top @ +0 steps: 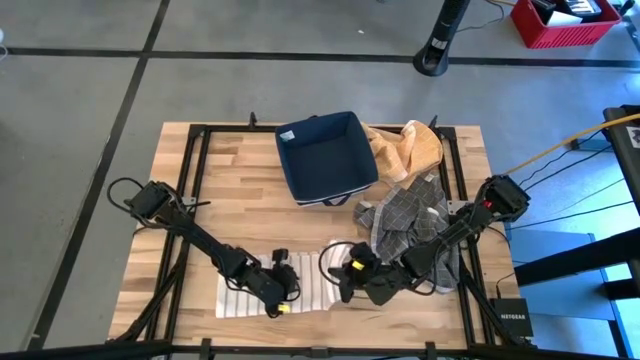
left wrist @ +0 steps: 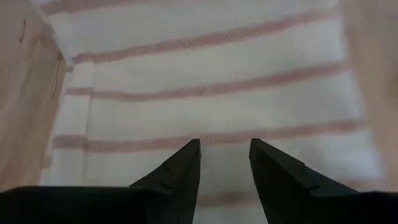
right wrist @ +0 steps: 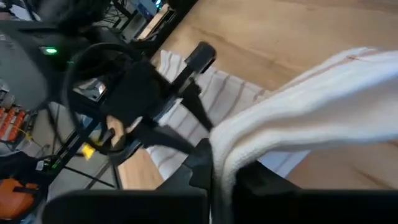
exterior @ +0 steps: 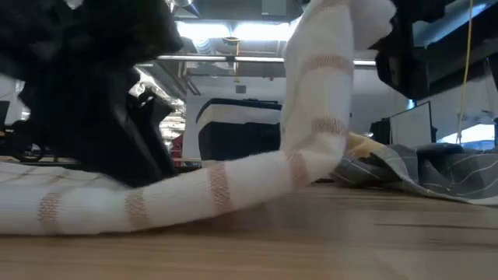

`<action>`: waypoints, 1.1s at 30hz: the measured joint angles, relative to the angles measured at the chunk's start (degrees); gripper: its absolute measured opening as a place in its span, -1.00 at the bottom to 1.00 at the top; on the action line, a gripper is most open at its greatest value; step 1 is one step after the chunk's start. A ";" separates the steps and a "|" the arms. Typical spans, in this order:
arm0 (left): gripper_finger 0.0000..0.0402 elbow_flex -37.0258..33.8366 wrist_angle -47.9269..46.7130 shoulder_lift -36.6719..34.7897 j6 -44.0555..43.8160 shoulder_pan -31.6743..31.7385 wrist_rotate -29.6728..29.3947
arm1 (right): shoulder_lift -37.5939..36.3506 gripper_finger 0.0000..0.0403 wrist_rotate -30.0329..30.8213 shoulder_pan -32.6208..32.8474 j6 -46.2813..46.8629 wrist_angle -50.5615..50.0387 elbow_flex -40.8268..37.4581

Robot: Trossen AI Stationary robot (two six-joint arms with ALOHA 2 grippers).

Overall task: Fold towel
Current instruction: Fold the white towel

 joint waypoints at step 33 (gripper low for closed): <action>-0.35 -2.09 -6.38 -2.25 -11.85 1.93 -0.12 | 9.68 -0.90 -8.40 -5.53 -9.62 16.85 5.85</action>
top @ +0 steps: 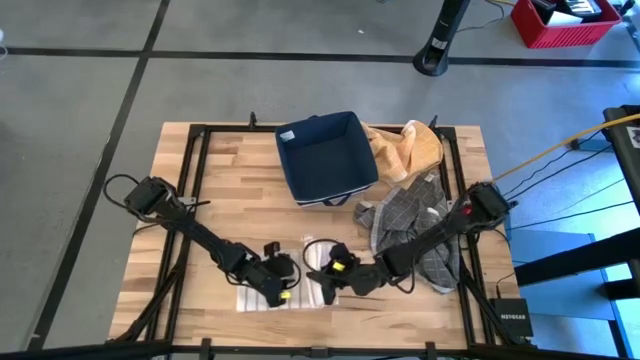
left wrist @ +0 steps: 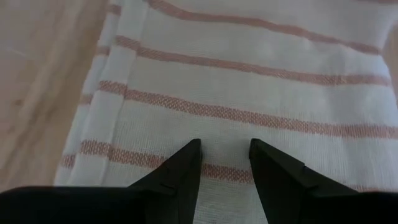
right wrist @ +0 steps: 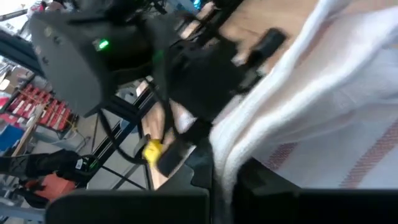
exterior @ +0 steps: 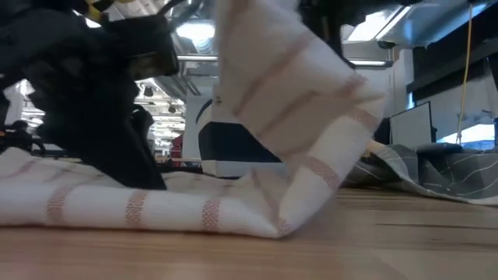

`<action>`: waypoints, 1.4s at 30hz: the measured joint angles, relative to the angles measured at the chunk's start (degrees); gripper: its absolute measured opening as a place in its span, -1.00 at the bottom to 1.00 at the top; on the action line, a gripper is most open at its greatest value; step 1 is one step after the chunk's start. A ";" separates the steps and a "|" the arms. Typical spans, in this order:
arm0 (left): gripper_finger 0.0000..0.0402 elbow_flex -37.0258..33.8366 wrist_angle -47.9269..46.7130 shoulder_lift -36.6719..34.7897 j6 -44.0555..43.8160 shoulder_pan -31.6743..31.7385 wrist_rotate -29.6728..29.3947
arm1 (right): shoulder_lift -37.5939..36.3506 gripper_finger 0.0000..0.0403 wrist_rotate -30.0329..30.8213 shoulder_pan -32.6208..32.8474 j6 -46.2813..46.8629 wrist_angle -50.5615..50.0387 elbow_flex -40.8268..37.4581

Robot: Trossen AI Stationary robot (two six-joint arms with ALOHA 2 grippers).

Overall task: Fold towel
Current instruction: Fold the white towel

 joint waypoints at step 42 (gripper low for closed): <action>-0.35 -2.98 -13.18 -5.75 -12.15 -11.83 -0.46 | 14.90 -0.90 -7.05 -6.41 -0.32 -1.52 17.75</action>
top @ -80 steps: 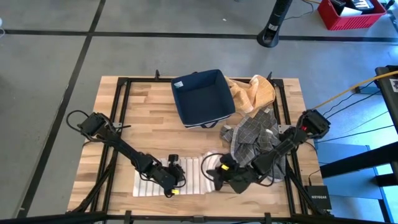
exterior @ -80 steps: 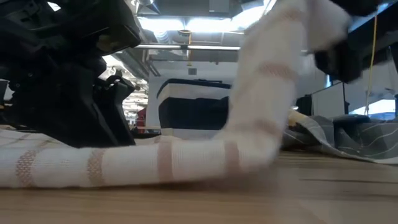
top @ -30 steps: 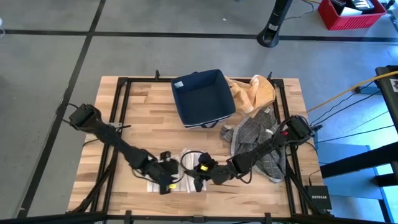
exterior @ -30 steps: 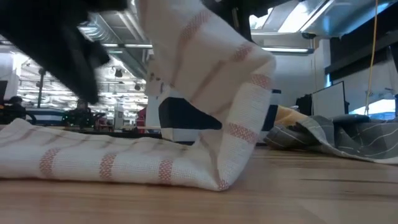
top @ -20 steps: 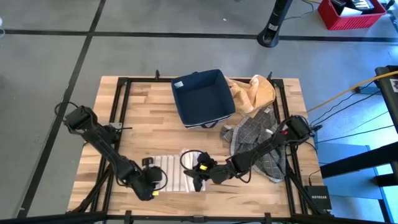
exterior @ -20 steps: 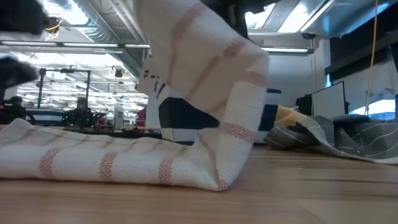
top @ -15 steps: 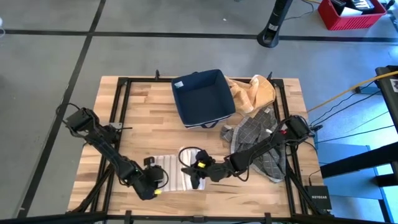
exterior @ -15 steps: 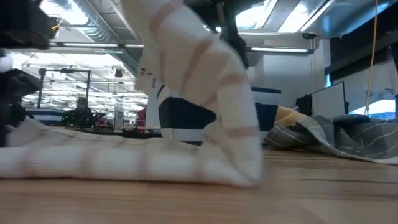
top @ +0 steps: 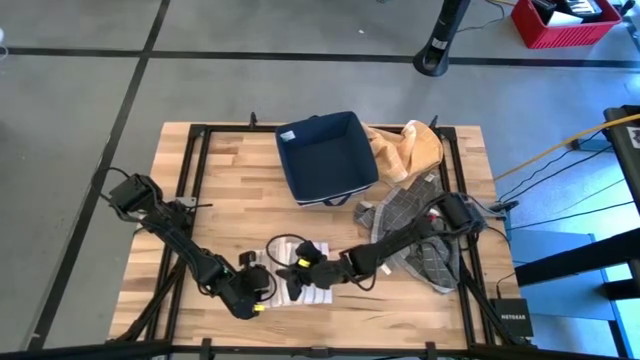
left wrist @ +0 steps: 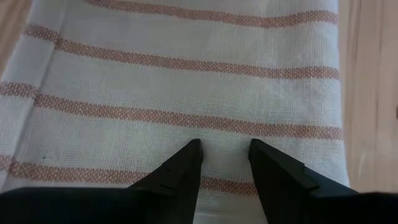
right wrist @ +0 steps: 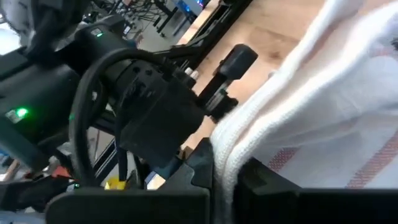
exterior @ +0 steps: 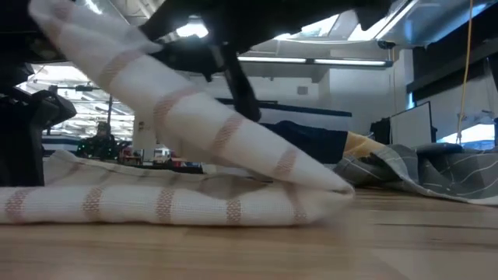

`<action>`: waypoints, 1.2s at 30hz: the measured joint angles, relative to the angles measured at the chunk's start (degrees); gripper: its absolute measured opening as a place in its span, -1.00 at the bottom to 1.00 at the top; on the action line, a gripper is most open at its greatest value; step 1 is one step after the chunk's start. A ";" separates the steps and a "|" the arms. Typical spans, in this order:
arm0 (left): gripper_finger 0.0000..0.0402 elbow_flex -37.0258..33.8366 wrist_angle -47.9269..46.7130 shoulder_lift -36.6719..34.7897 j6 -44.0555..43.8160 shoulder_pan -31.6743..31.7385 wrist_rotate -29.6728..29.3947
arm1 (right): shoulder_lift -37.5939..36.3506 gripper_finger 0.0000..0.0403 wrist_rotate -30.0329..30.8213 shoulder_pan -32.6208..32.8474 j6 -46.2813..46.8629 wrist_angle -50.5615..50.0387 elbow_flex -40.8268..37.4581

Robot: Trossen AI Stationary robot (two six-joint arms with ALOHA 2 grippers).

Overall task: Fold towel
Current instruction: Fold the white towel

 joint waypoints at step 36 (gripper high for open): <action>-0.35 0.00 -0.29 0.04 0.42 -0.04 -0.64 | 8.12 -0.89 -0.23 -0.96 3.41 6.00 4.73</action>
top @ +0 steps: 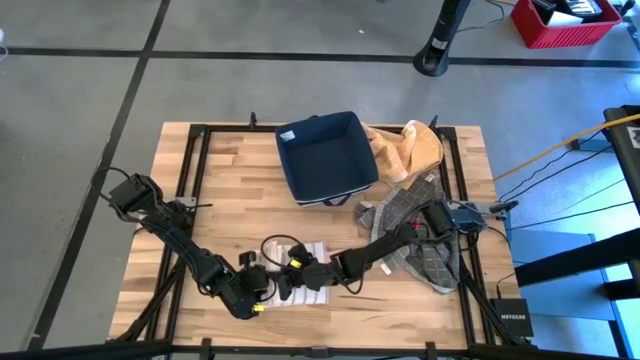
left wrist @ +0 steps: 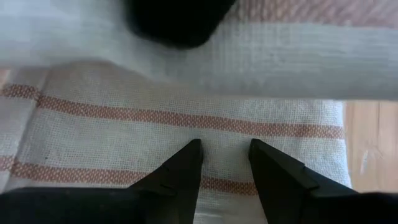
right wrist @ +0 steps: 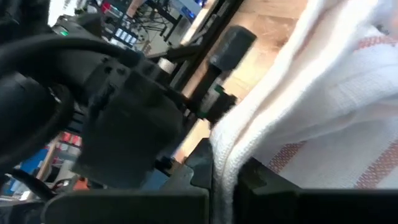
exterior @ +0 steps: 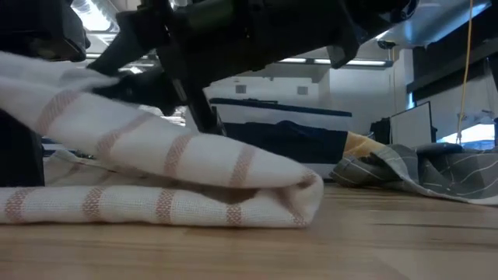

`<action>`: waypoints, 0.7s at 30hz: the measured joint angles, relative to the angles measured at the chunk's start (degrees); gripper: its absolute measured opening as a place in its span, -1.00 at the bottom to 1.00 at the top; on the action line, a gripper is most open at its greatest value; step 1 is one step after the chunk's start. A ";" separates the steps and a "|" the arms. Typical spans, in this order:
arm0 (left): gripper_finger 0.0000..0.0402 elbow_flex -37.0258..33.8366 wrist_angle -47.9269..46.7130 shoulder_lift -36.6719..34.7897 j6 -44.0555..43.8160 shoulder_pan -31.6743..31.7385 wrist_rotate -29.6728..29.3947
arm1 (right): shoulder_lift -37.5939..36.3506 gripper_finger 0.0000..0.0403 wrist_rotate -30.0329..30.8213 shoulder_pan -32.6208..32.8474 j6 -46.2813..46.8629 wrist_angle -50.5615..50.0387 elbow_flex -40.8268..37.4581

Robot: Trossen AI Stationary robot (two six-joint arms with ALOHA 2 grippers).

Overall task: Fold towel
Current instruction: Fold the white towel

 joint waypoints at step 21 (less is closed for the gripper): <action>-0.35 9.21 -21.85 -2.71 -4.97 -0.28 12.24 | 0.00 -0.17 -2.15 0.00 -0.01 -0.30 -0.04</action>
